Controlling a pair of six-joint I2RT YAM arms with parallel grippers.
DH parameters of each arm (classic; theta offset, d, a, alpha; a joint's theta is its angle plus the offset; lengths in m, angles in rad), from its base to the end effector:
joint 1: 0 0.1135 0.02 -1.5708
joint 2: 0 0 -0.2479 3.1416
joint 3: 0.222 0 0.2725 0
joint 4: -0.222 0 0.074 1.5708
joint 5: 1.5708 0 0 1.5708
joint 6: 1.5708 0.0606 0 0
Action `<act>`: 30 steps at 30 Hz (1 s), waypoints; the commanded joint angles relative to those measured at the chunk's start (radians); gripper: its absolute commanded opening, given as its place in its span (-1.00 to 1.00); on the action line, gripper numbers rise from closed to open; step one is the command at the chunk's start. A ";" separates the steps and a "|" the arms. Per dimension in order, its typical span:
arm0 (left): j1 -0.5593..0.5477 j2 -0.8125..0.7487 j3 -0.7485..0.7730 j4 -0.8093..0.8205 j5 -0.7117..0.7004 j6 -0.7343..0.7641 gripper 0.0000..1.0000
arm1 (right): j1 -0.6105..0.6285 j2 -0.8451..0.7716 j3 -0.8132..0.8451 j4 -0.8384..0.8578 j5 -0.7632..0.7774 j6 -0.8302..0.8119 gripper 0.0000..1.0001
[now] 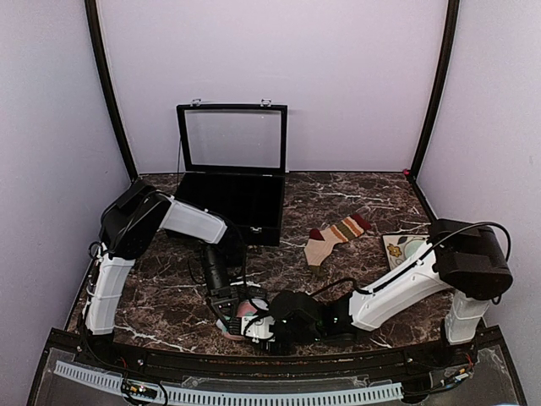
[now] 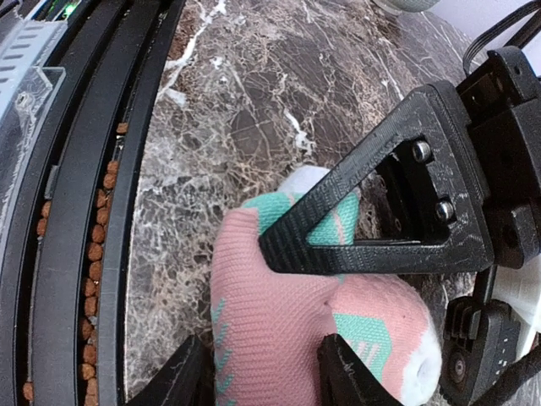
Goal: Roll the socks
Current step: Roll the sock at the center of the board.
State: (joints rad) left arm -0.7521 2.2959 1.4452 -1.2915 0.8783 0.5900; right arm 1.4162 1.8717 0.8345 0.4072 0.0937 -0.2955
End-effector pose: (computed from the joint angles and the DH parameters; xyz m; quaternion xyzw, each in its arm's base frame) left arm 0.2192 -0.2690 0.0440 -0.4462 -0.7546 0.3859 0.2873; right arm 0.0655 0.3834 0.0728 -0.6585 0.5998 0.2053 0.4057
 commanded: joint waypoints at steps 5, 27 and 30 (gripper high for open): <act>0.025 0.052 -0.034 0.382 -0.340 -0.028 -0.72 | -0.016 0.067 -0.006 -0.005 -0.007 0.026 -0.59; 0.188 -0.743 -0.423 0.850 -0.697 -0.101 0.66 | -0.154 0.019 -0.204 0.055 -0.280 0.365 -1.00; 0.168 -0.842 -0.492 0.880 -0.508 -0.018 0.58 | -0.196 0.020 -0.228 0.086 -0.323 0.432 -1.00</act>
State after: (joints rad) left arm -0.5545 1.5524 1.0275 -0.4747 0.2062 0.4618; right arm 1.2713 1.8538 0.6712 0.6407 -0.1596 0.0315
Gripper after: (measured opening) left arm 0.791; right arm 0.105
